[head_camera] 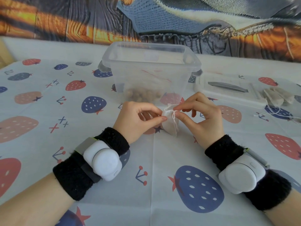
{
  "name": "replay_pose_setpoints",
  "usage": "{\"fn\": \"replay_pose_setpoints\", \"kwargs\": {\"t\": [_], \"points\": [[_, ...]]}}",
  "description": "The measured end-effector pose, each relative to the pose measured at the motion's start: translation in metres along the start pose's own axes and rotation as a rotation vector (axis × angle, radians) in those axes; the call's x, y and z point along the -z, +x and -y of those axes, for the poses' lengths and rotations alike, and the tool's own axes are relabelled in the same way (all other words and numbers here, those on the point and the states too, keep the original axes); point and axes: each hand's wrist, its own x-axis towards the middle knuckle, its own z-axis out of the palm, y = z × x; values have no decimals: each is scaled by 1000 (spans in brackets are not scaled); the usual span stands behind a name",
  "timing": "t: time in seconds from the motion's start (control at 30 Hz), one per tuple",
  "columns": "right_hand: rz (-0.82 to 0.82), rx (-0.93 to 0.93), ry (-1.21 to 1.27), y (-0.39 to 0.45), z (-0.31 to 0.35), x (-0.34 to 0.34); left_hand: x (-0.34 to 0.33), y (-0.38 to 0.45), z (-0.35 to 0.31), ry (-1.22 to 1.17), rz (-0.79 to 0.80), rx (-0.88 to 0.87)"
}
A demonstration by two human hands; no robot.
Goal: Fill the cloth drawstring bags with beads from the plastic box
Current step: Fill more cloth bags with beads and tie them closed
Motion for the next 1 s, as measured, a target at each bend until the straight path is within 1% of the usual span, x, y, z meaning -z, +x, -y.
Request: {"fn": "replay_pose_setpoints", "kwargs": {"t": [0.07, 0.17, 0.27, 0.33, 0.47, 0.53, 0.6, 0.63, 0.67, 0.73, 0.8, 0.9, 1.0], "points": [[-47, 20, -20, 1, 0, 1, 1, 2, 2, 5, -10, 2], [-174, 71, -98, 9, 2, 3, 9, 5, 4, 3, -40, -3], [-197, 108, -148, 24, 10, 3, 20, 3, 10, 5, -48, 22], [-180, 118, -152, 44, 18, 2, 29, 2, 14, 2, -60, 58], [-66, 90, -175, 91, 29, -7, 48, -1, 22, 25, -126, 71], [70, -23, -226, 112, 30, -13, 56, -2, 25, 65, -163, 39], [257, -157, -307, 126, 31, -21, 65, -3, 28, 93, -212, 5], [319, -191, -329, 127, 32, -23, 66, -3, 30, 100, -242, -5], [346, -194, -334, 125, 33, -25, 69, -4, 30, 110, -280, -21], [339, -180, -319, 118, 37, -27, 74, -4, 29, 141, -352, -79], [333, -220, -248, 110, 42, -23, 77, -4, 27, 182, -398, -173], [360, -261, -164, 101, 49, -17, 77, -6, 26, 205, -372, -290], [427, -278, -162, 94, 56, -14, 73, -8, 25, 218, -350, -324]]}}
